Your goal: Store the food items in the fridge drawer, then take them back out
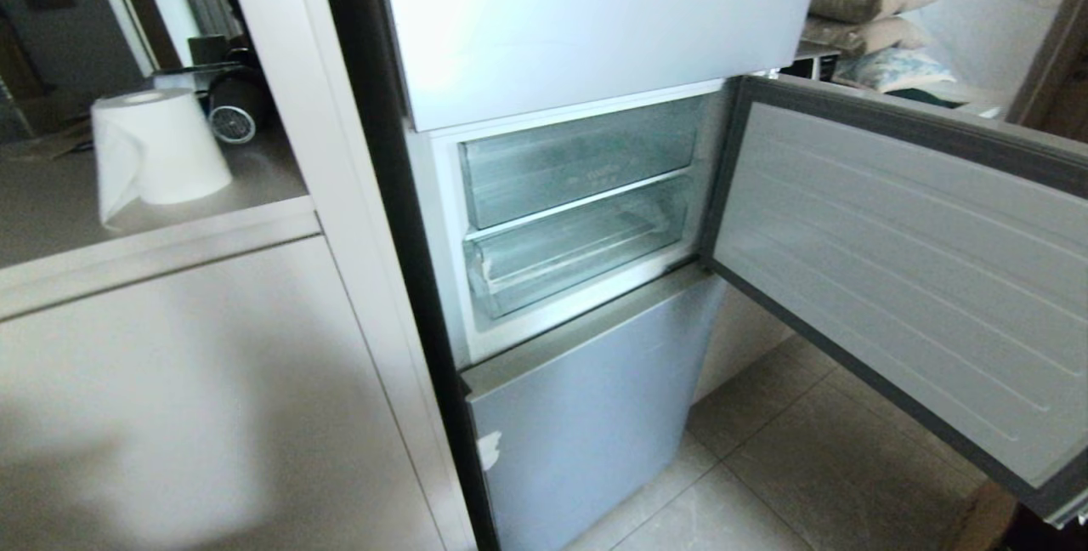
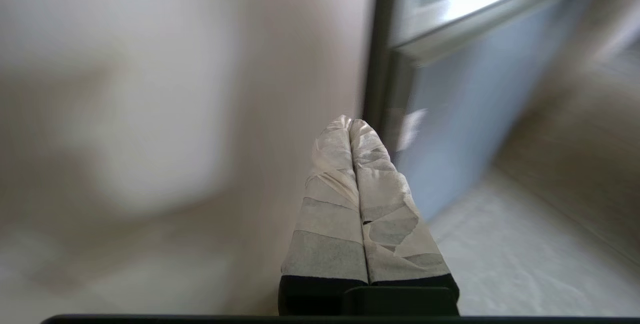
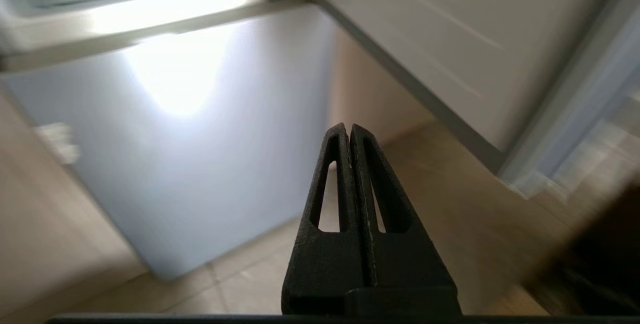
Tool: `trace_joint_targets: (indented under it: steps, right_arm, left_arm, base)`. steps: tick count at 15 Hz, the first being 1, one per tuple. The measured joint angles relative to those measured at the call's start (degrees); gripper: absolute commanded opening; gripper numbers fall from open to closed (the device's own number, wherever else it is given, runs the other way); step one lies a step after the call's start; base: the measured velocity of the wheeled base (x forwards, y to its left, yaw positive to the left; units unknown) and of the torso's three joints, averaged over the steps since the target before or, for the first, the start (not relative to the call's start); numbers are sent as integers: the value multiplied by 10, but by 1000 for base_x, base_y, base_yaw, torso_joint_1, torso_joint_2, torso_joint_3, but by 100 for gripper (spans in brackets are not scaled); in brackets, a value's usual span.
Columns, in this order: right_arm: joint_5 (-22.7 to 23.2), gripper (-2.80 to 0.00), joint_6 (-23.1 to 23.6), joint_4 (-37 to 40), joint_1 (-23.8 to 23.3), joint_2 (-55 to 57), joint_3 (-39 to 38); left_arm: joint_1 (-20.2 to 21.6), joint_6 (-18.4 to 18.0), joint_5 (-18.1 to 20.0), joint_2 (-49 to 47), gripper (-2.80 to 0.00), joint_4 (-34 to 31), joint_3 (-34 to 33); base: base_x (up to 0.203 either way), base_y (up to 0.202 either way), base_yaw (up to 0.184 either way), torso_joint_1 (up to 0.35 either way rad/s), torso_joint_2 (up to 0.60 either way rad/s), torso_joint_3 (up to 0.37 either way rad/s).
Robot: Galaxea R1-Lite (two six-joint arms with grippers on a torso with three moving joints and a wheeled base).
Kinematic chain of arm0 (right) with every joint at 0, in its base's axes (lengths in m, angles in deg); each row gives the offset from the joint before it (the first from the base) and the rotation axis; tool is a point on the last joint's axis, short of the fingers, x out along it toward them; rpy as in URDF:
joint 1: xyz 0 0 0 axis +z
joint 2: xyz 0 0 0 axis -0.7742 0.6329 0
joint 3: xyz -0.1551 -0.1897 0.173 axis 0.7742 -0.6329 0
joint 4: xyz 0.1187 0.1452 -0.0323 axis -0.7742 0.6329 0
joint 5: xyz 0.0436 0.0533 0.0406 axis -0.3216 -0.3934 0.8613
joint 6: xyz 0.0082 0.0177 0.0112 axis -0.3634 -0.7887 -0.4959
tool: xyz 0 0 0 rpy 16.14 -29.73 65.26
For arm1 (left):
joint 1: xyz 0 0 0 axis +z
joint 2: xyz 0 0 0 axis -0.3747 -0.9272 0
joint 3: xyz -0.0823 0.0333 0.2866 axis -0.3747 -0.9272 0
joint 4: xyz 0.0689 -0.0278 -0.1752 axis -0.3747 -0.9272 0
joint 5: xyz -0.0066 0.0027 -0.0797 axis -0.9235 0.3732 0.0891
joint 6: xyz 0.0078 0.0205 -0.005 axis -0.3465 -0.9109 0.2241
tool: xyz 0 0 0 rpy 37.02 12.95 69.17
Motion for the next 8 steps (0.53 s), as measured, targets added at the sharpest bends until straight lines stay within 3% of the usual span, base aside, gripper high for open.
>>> trace_joint_targets:
  steps: [8]
  right_arm:
    - [0,-280,-1,0,0,0,0]
  left_arm:
    - [0,0,0,0,-280,-1,0]
  base:
    - [0,-9,176,2,2,2]
